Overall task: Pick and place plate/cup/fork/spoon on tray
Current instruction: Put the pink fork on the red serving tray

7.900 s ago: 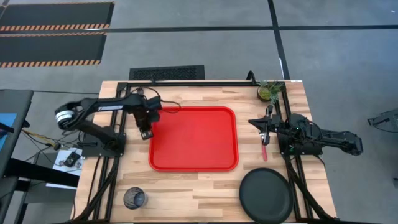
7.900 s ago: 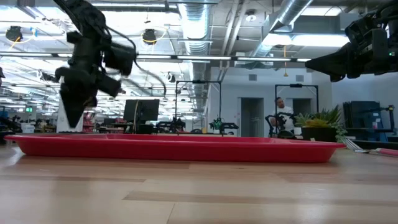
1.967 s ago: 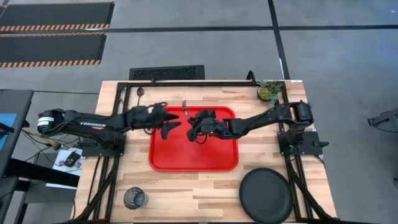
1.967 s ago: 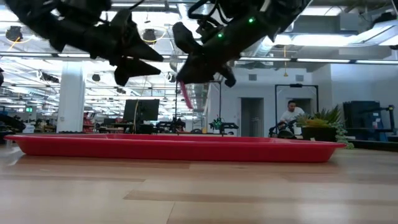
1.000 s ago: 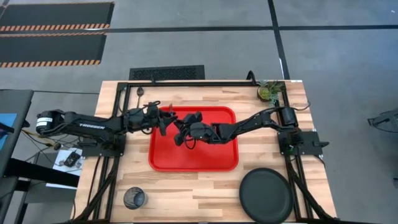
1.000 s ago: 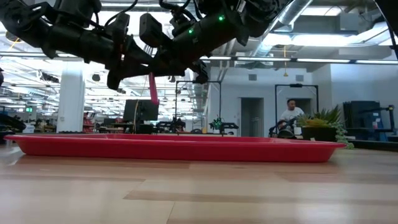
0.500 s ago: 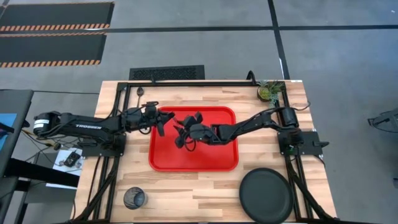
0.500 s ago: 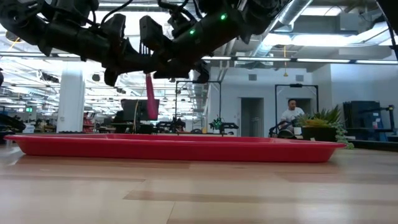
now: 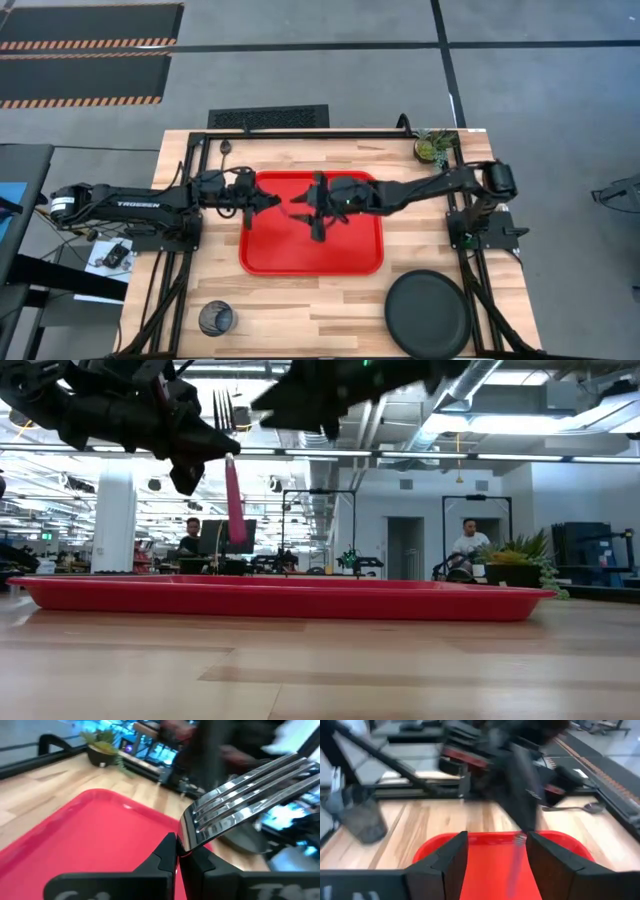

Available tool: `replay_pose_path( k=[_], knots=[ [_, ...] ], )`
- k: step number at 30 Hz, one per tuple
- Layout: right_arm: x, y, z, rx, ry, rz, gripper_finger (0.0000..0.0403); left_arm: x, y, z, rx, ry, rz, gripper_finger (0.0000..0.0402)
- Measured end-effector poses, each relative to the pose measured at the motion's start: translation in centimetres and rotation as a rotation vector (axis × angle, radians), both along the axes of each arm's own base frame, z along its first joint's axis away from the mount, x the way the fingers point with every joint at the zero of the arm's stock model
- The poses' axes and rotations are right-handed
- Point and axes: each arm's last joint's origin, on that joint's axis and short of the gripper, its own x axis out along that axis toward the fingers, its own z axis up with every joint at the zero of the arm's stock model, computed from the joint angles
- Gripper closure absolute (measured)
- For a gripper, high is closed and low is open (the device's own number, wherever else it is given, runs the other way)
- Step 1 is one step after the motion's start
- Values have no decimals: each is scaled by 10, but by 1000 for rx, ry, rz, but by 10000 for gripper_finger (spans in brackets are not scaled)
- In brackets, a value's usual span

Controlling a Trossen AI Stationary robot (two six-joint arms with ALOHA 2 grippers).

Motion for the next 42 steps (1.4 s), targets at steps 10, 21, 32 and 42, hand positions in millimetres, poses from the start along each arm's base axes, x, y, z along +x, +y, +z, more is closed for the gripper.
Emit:
replay_pose_path(
  k=[10, 21, 32, 42],
  knots=[
    [23, 1, -53, 160, -68, 9, 205, 1, -3, 6, -59, -63, -96, 402],
    [29, 0, -68, 201, -83, -2, 240, 1, -3, 8, -72, -86, -115, 401],
    [29, 0, -66, 297, -105, -25, 375, 1, -2, 8, -26, -78, -89, 386],
    [21, -1, -68, 514, -233, -108, 387, -14, -3, 8, 146, -6, -8, 276]
  ],
)
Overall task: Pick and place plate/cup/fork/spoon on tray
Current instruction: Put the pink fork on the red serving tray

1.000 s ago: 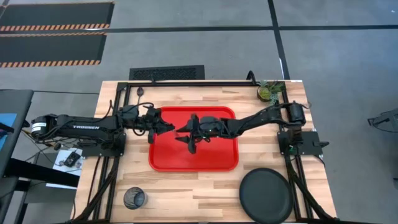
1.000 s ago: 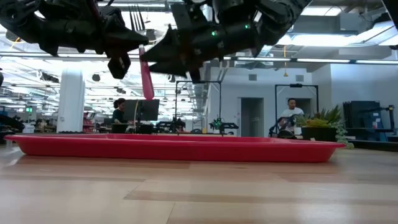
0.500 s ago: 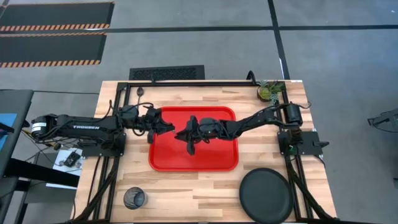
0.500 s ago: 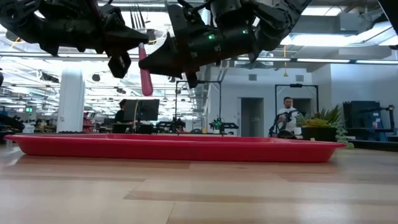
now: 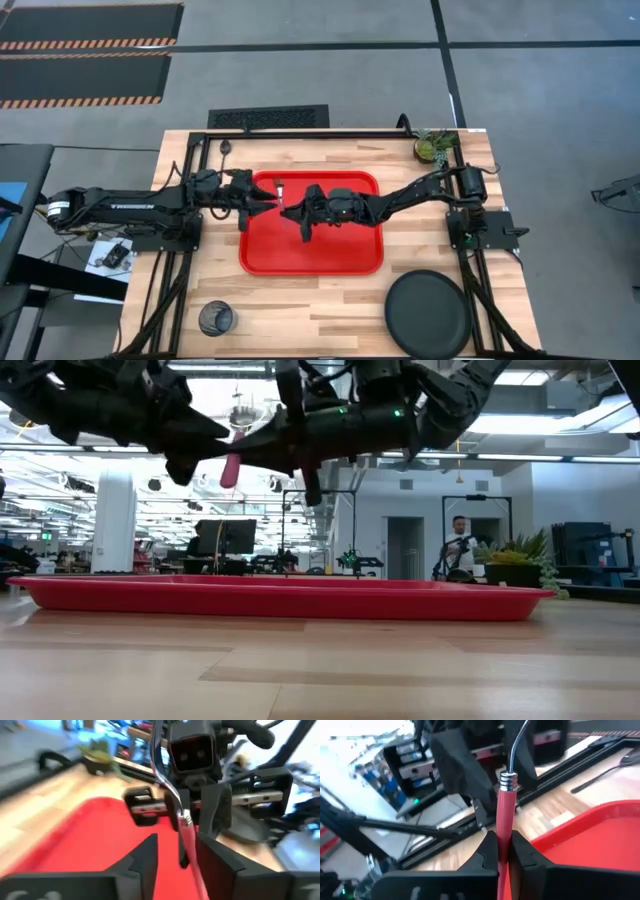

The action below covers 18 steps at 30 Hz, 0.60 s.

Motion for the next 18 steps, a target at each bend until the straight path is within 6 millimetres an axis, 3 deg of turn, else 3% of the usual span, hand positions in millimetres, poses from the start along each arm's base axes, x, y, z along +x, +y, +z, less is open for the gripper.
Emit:
replay_pose_path(
  k=[5, 9, 18],
  knots=[
    [-5, 1, -10, 66, 44, 11, 384, -17, -1, 17, 122, 63, 86, 242],
    [-5, 1, -14, 77, 81, 36, 385, -25, 1, 39, 120, 262, 104, 235],
    [-7, 7, -19, 128, 141, 95, 384, -20, 14, 103, 88, 454, 51, 234]
  ],
)
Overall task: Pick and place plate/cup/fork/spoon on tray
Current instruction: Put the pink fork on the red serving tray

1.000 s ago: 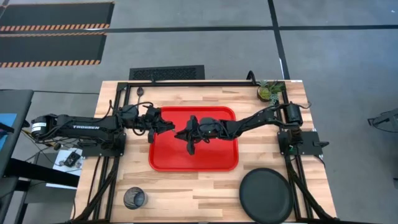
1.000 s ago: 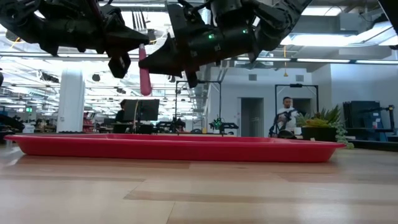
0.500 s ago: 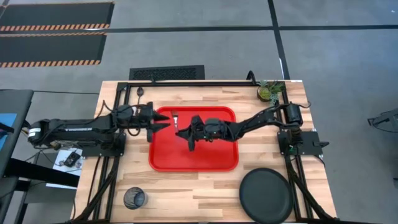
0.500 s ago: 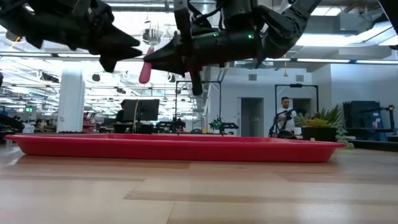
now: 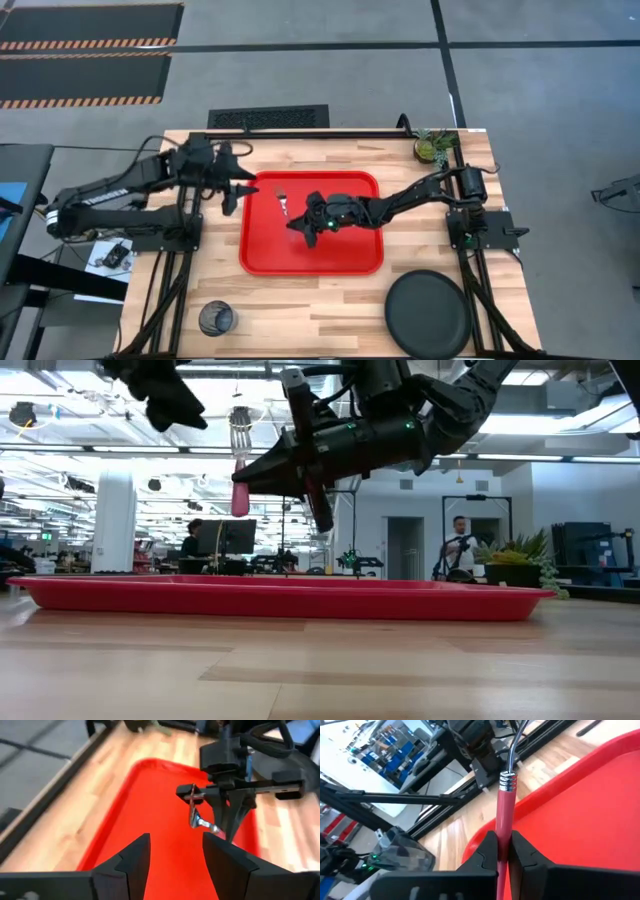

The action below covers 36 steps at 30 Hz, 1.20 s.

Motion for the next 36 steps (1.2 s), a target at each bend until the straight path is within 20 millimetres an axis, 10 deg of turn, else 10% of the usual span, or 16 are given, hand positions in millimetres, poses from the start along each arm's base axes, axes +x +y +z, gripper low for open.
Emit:
replay_pose_path(
  k=[22, 36],
  knots=[
    [0, 7, 2, -23, -15, 81, 383, 76, 27, 16, -185, 240, -316, 149],
    [0, 9, 2, -23, -16, 87, 381, 87, 32, 4, -176, 278, -351, 280]
  ],
)
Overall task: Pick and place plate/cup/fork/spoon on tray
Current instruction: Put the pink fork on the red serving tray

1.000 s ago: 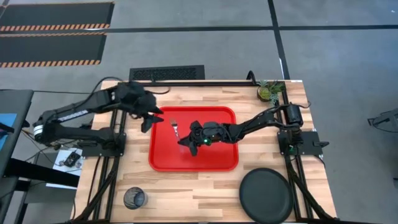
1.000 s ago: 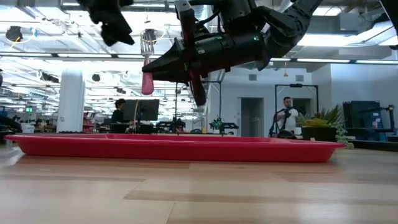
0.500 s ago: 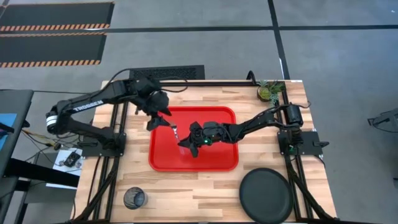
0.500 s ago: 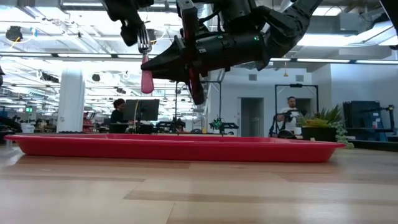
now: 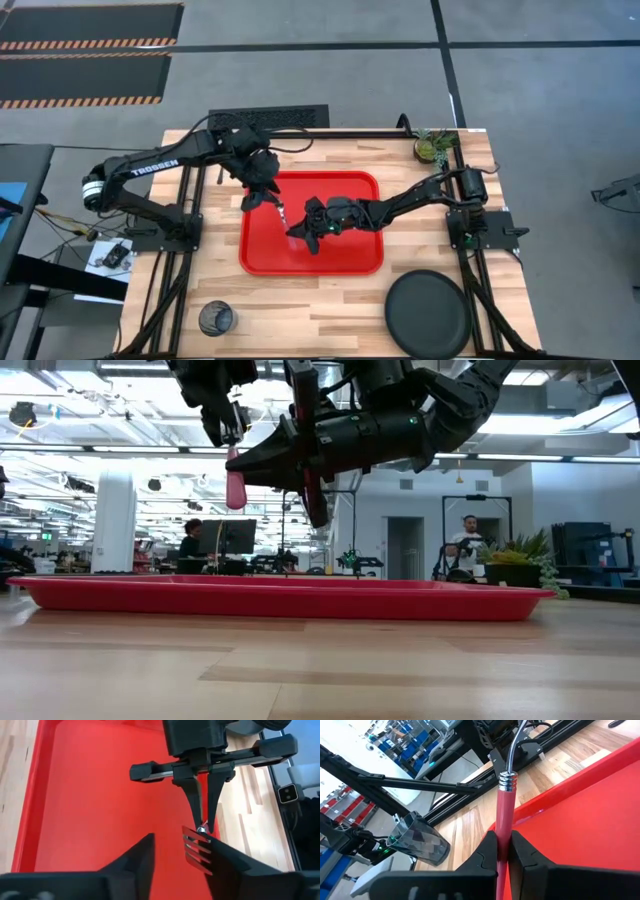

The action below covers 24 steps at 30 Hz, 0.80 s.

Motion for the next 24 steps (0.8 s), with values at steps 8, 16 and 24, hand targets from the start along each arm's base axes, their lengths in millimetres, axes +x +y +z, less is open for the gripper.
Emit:
replay_pose_path(
  k=[8, 16, 24],
  knots=[
    [0, -1, 0, -18, 0, -9, 370, 0, 0, 0, 22, -5, -25, 392],
    [-2, -3, -5, -47, 72, -40, 282, -10, -1, -6, 57, 94, -71, 401],
    [-15, -11, 10, -167, 188, -25, 225, -25, 12, -29, 77, 223, -81, 401]
  ],
)
